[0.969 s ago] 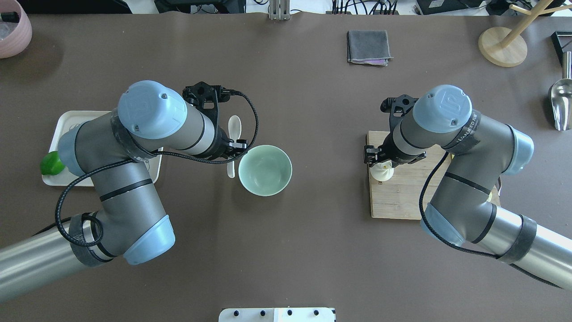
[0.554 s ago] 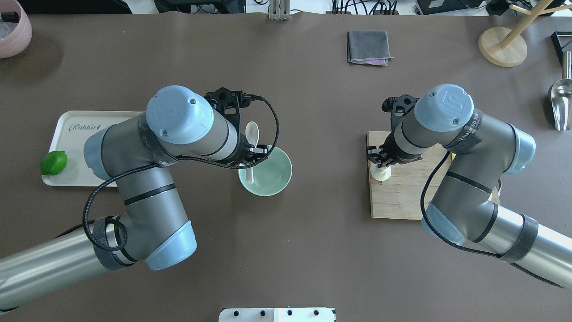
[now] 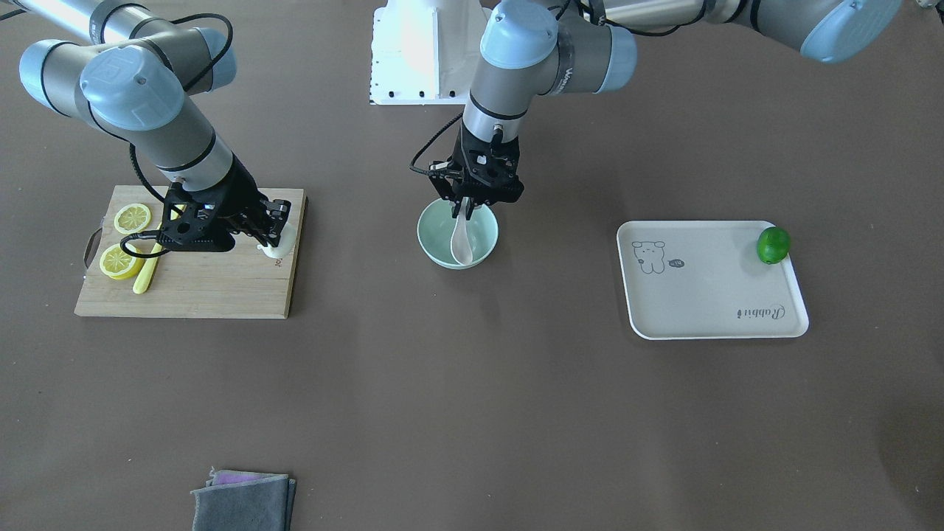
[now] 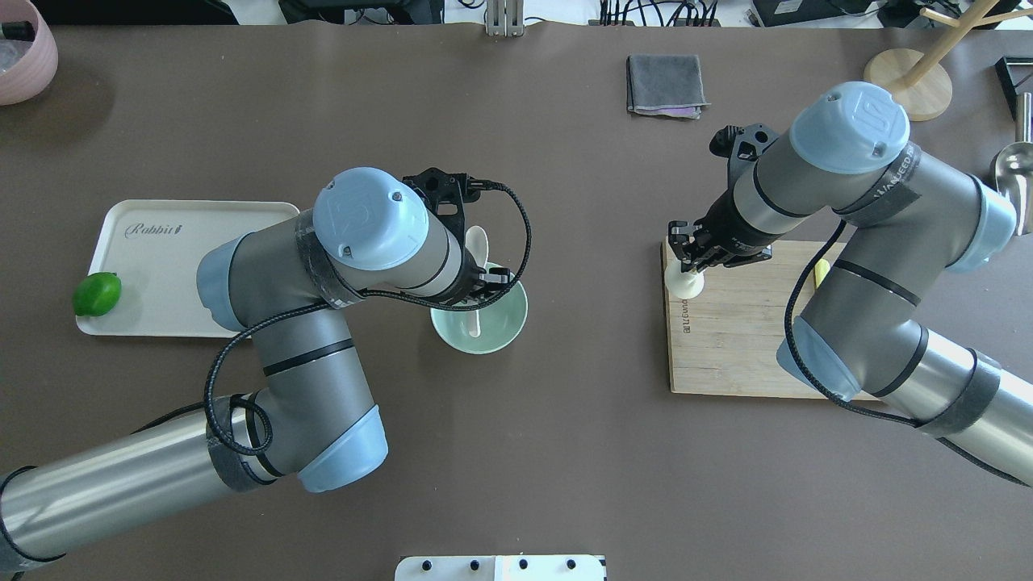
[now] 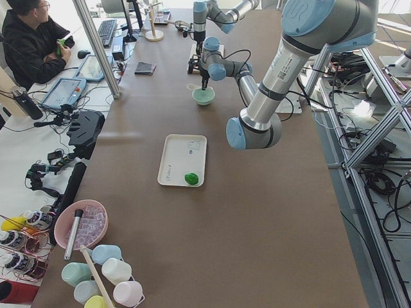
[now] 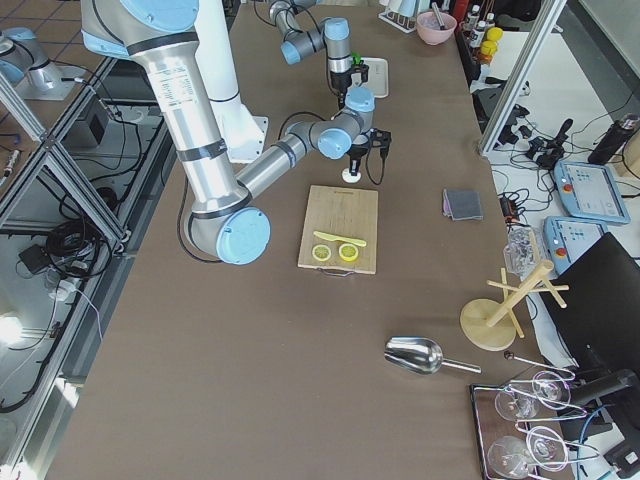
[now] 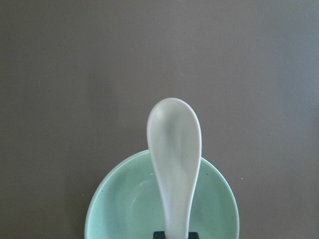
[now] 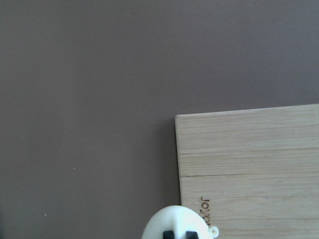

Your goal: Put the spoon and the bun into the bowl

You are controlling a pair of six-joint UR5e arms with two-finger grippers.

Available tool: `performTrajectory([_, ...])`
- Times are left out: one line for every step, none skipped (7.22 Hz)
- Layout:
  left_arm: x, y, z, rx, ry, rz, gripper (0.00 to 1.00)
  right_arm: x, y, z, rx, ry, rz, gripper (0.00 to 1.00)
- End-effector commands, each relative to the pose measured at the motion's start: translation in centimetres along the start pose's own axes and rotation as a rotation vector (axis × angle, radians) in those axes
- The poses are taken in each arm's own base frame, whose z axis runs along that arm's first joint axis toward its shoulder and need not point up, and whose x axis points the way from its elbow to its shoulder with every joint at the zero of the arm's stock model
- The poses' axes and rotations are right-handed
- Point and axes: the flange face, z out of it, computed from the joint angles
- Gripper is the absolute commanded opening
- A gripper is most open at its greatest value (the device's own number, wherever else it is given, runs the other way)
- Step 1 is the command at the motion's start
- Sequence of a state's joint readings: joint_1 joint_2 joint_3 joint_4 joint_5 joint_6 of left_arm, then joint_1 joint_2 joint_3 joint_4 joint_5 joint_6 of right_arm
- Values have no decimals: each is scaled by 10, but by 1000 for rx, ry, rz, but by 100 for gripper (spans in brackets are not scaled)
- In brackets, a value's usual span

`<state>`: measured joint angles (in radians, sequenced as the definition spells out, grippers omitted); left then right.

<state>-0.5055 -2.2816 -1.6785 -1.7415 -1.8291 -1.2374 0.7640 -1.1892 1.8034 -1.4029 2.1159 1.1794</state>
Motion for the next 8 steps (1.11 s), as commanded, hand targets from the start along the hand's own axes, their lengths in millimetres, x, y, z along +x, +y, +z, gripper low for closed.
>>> performTrajectory([0,2,-1,-4,1,5,0,-9,-3,-10,10,-24,36,0])
performTrajectory([1,4,-2,-10,-8,4,0,-11,-5,-13,17,-32,48,0])
performTrajectory([-1,5,-5,-22,-38,-5,0,-16,-7,-19,26,-42,46,0])
performTrajectory([3,18,-2,-45,-57,0,0,-20,-9,-22,31,-48,45,0])
performTrajectory([6,26,2,-56,-57,5,0,-30,-10,-27,37,-61,55,0])
performTrajectory([10,39,9,-75,-58,16,0,-33,-10,-29,39,-67,57,0])
performTrajectory([12,46,13,-90,-61,25,0,-34,-10,-29,41,-68,56,0])
performTrajectory([12,47,15,-95,-67,26,0,-33,-10,-29,41,-65,58,0])
